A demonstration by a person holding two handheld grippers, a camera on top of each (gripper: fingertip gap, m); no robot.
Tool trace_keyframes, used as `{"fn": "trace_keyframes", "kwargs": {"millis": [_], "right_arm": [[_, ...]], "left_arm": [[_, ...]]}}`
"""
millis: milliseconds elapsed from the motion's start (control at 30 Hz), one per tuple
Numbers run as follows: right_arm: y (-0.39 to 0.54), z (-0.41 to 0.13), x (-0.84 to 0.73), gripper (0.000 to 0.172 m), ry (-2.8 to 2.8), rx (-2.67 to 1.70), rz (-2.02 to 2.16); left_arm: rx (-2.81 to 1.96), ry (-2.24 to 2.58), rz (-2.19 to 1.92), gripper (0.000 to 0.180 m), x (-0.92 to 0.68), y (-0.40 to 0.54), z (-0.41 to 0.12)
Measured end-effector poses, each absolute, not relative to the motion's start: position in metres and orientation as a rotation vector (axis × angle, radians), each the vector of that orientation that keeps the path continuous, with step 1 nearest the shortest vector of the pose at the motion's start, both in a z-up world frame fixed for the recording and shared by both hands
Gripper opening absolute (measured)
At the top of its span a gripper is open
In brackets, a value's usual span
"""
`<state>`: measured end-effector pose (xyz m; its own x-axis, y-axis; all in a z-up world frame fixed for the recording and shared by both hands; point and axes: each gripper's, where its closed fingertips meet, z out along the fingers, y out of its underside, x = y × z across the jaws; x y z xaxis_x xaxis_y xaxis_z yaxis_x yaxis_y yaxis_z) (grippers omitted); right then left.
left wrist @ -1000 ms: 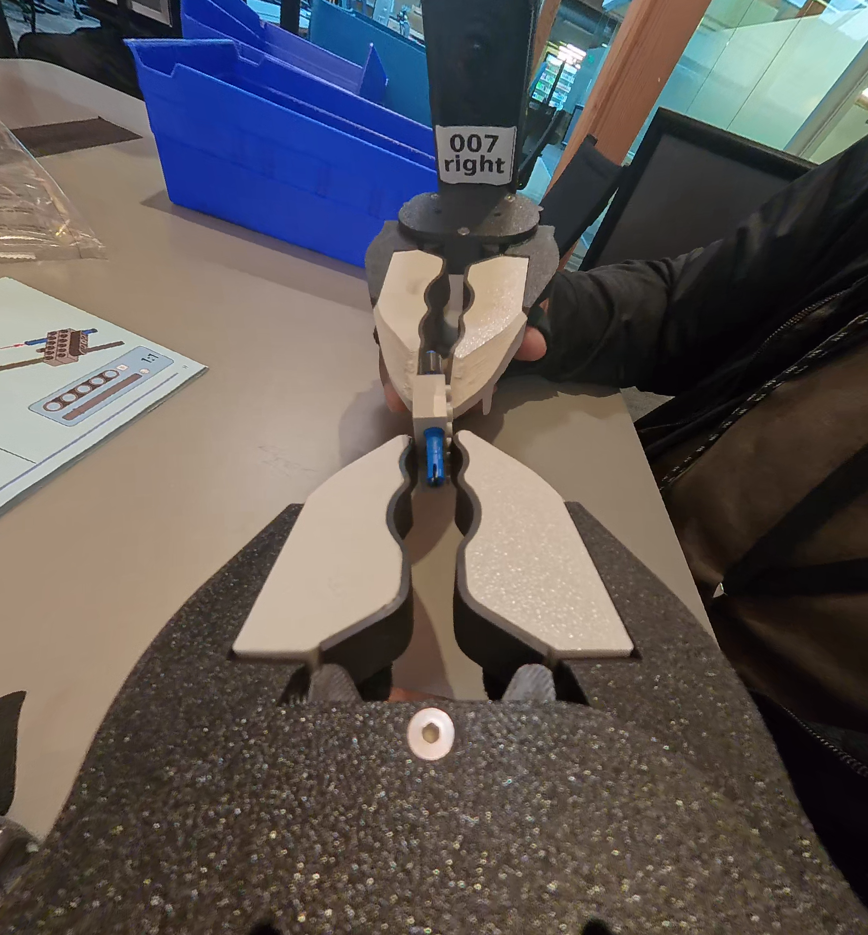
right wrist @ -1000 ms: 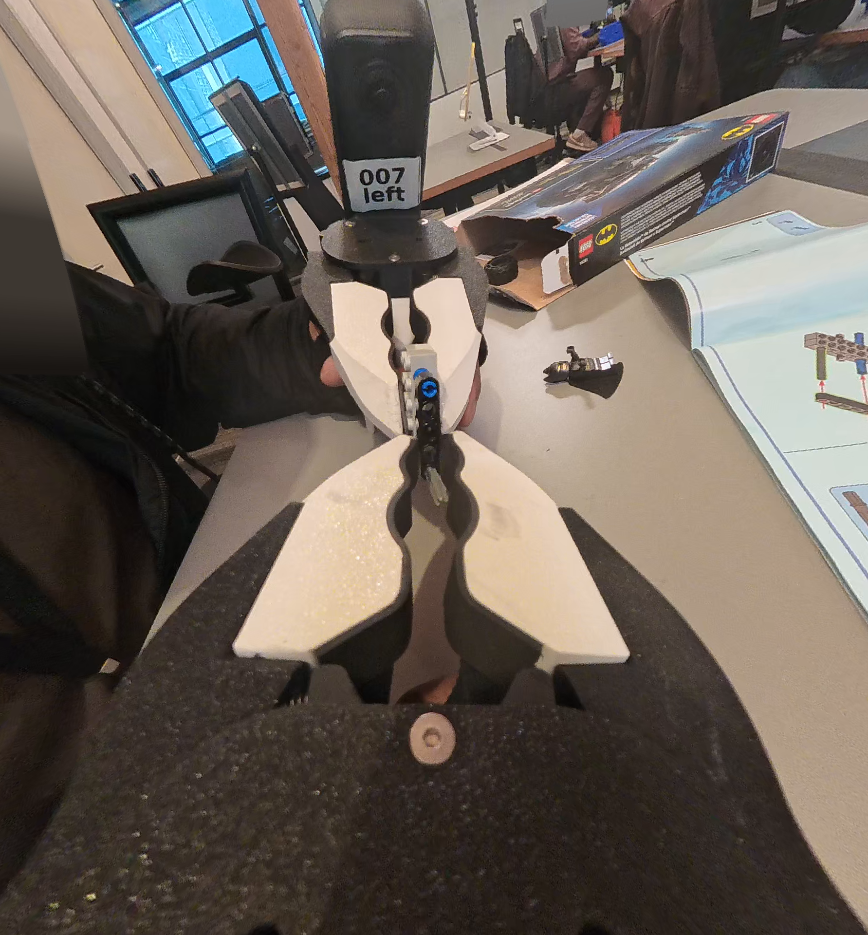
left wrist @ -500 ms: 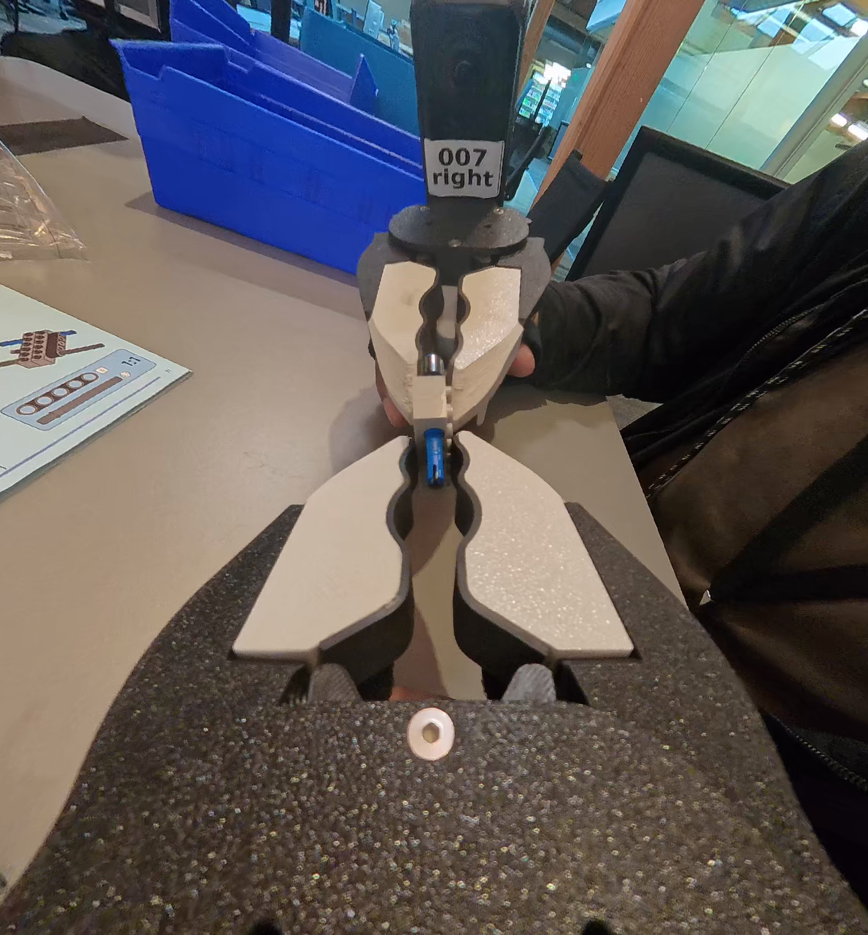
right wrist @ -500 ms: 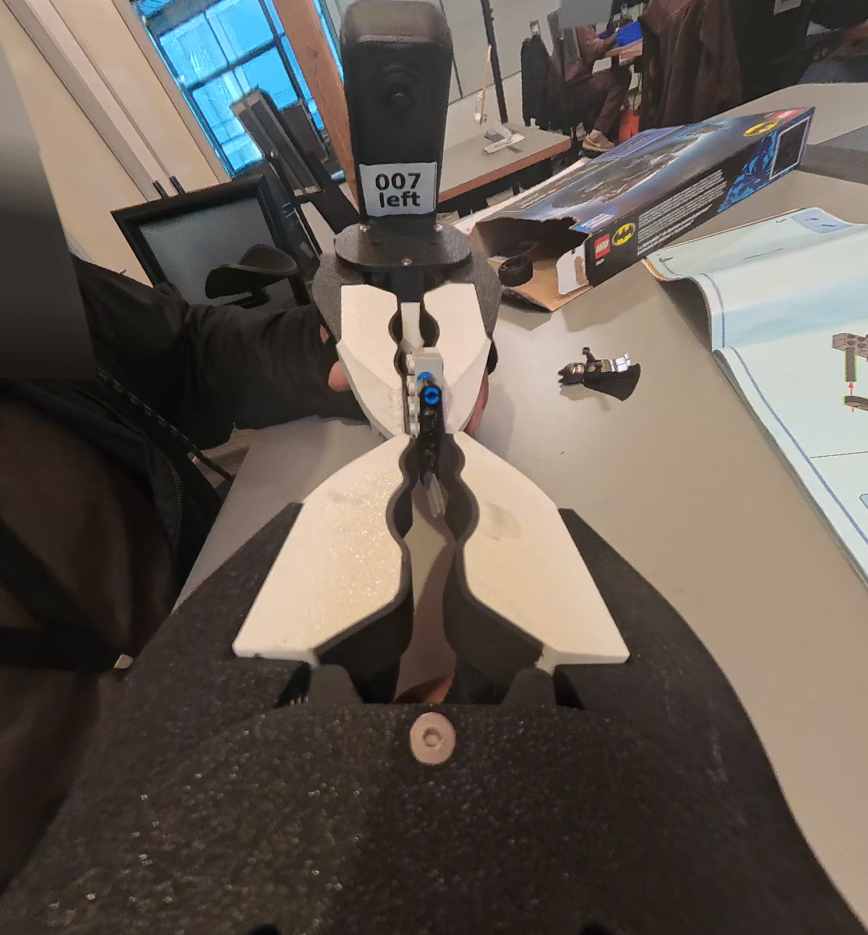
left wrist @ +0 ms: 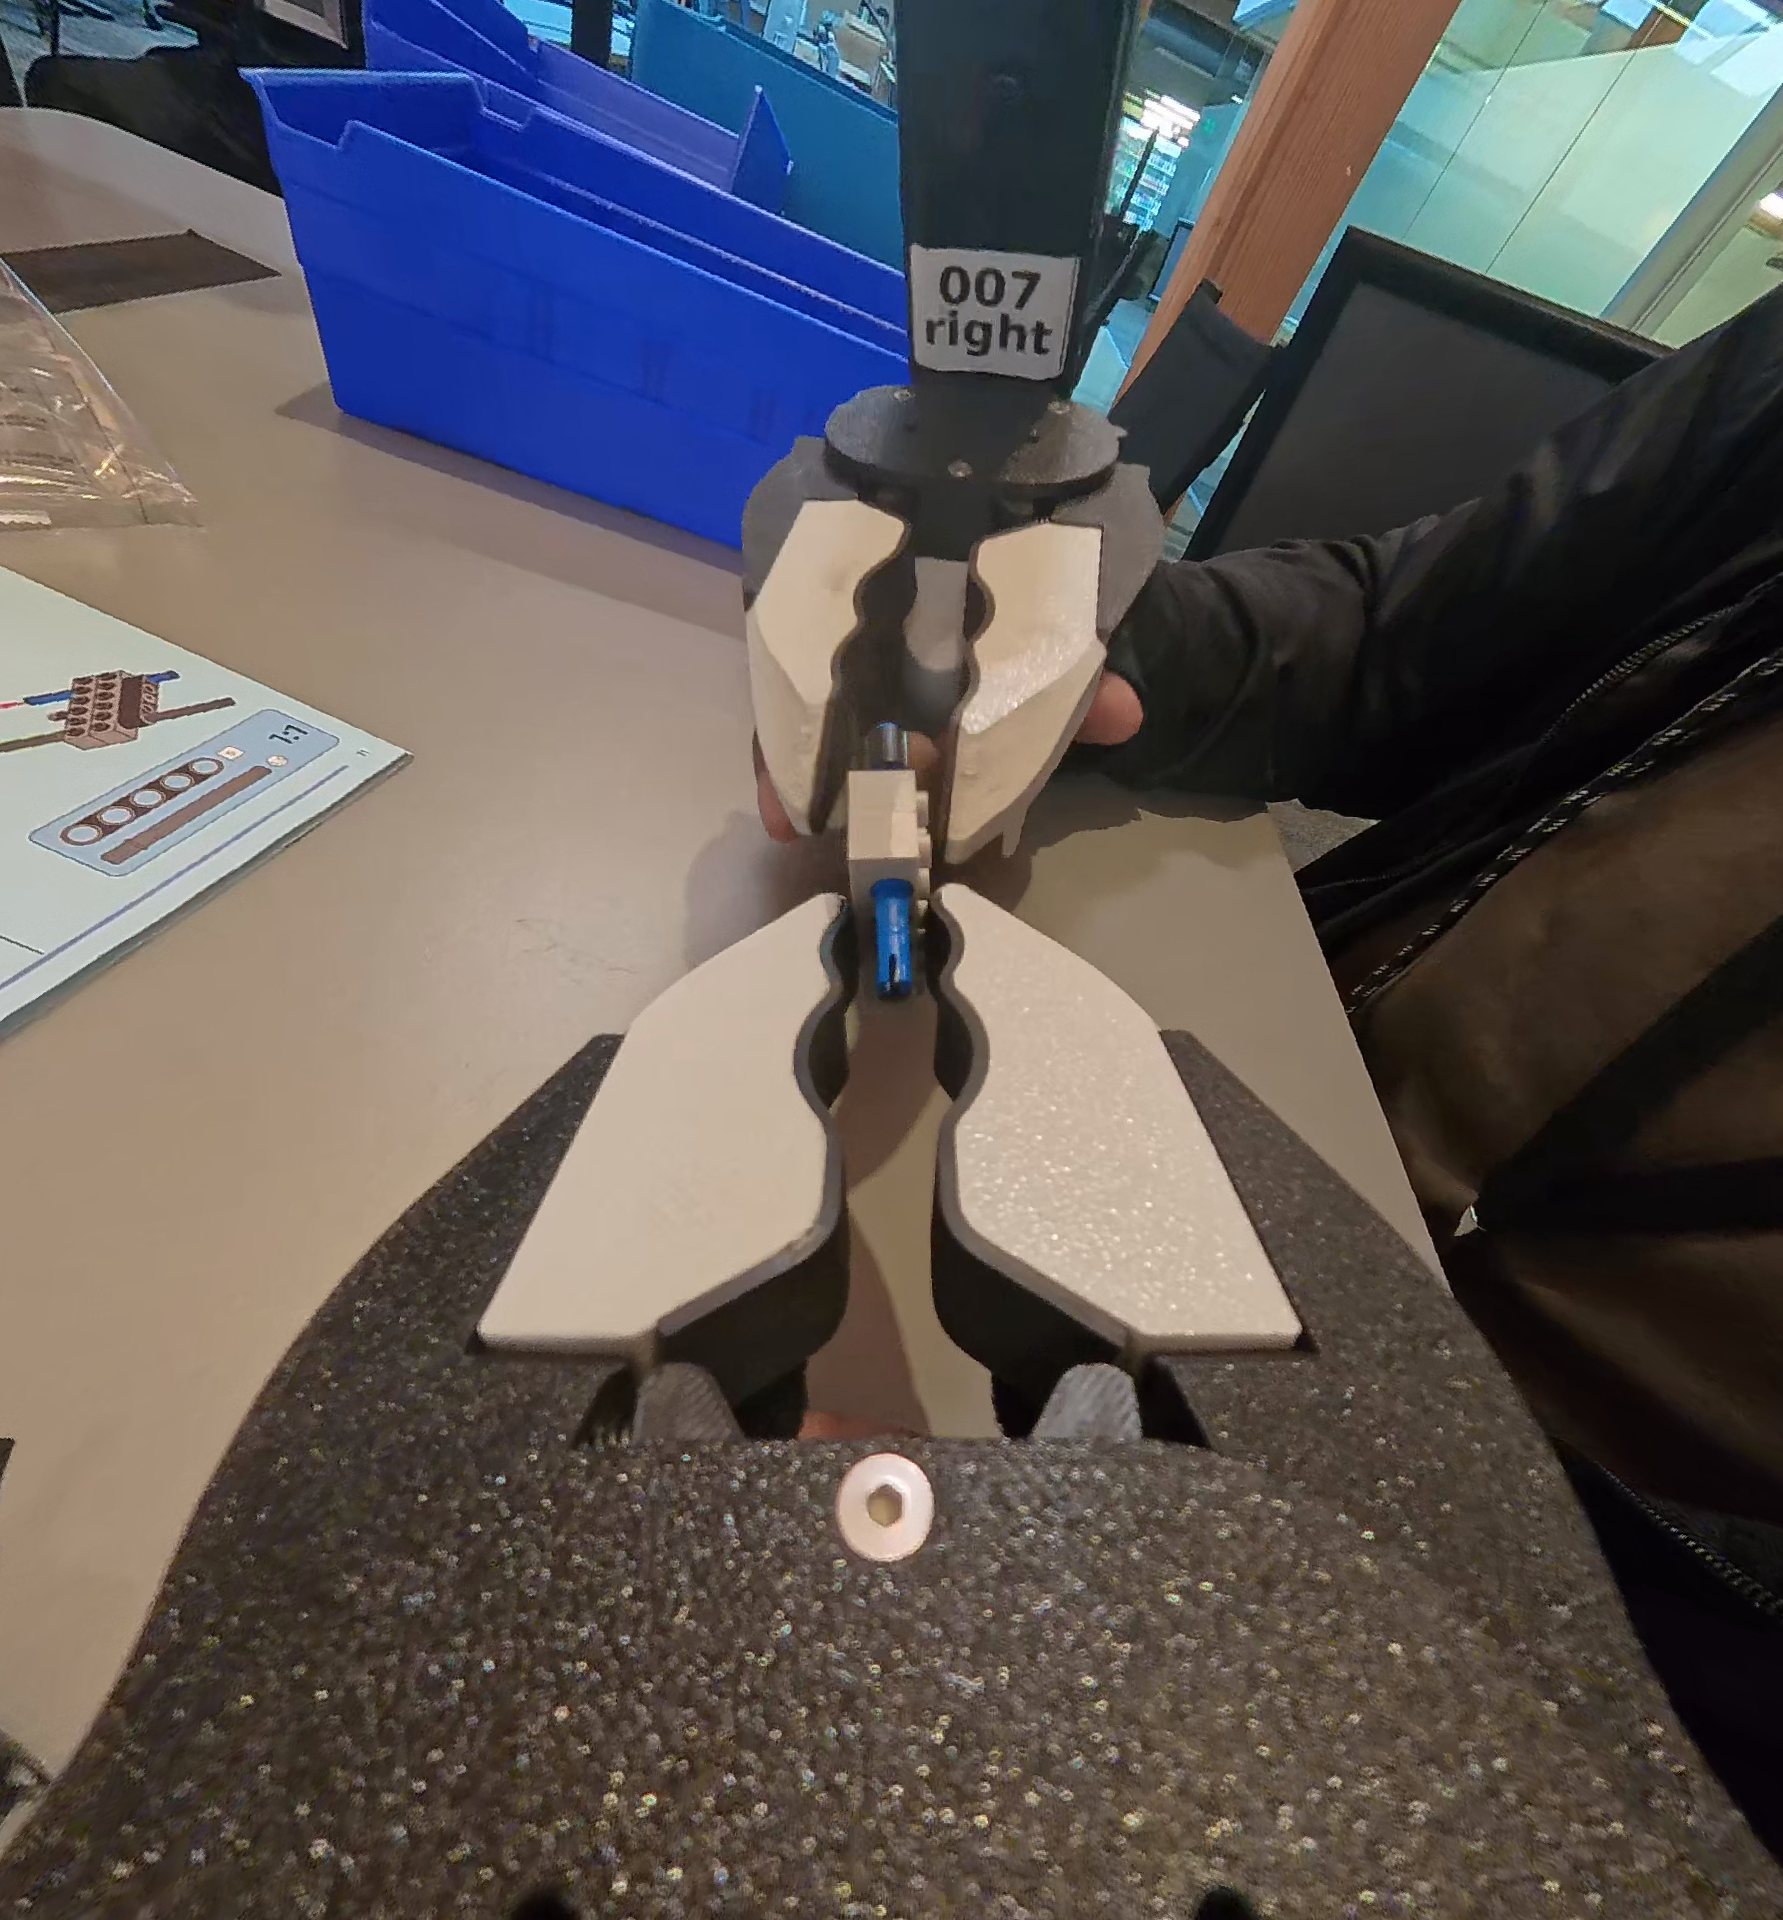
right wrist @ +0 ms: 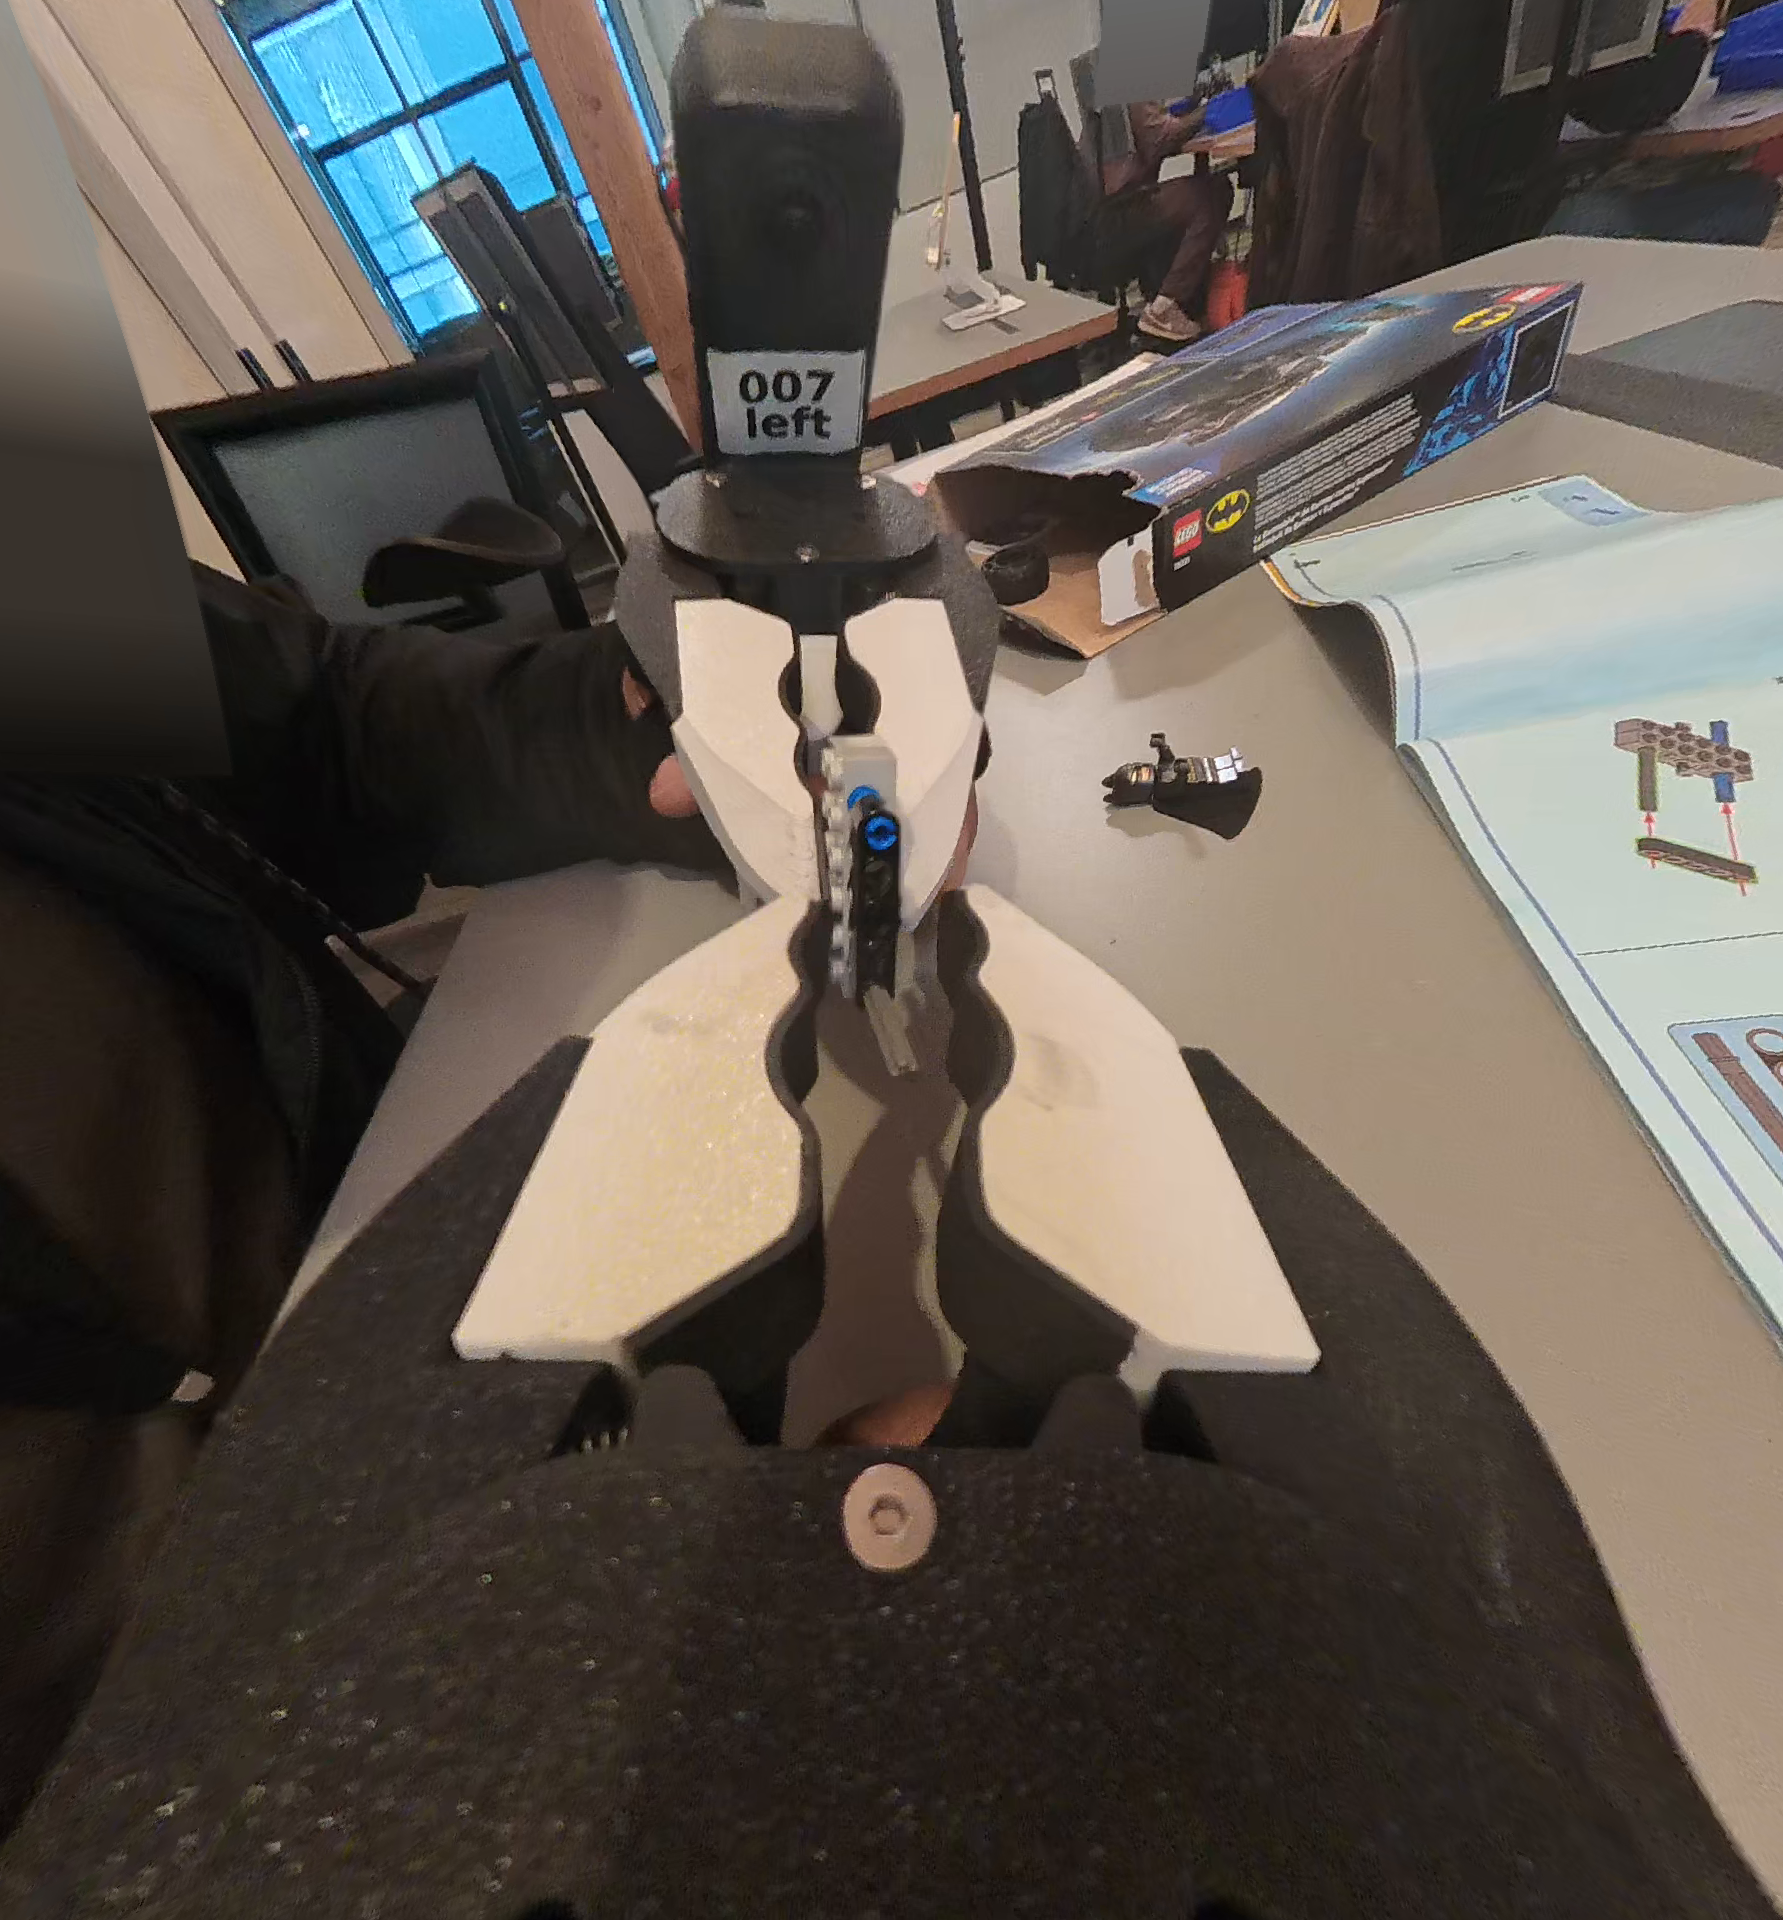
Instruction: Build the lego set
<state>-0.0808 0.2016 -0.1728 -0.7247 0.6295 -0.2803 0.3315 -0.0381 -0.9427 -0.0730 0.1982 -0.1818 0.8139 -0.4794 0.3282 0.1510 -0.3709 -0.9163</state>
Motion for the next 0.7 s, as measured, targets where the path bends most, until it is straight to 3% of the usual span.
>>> {"fn": "trace_keyframes", "kwargs": {"millis": [200, 700], "right_arm": [[0.201, -0.169, -0.079, 0.008, -1.979, -1.009, 1.877], [0.203, -0.167, -0.079, 0.008, -1.974, -1.01, 1.887]], "left_arm": [[-1.863, 0.268, -0.67, 0.011, -0.07, 0.198, -0.185], [-1.787, 0.229, -0.718, 0.012, -0.075, 0.197, -0.175]]}}
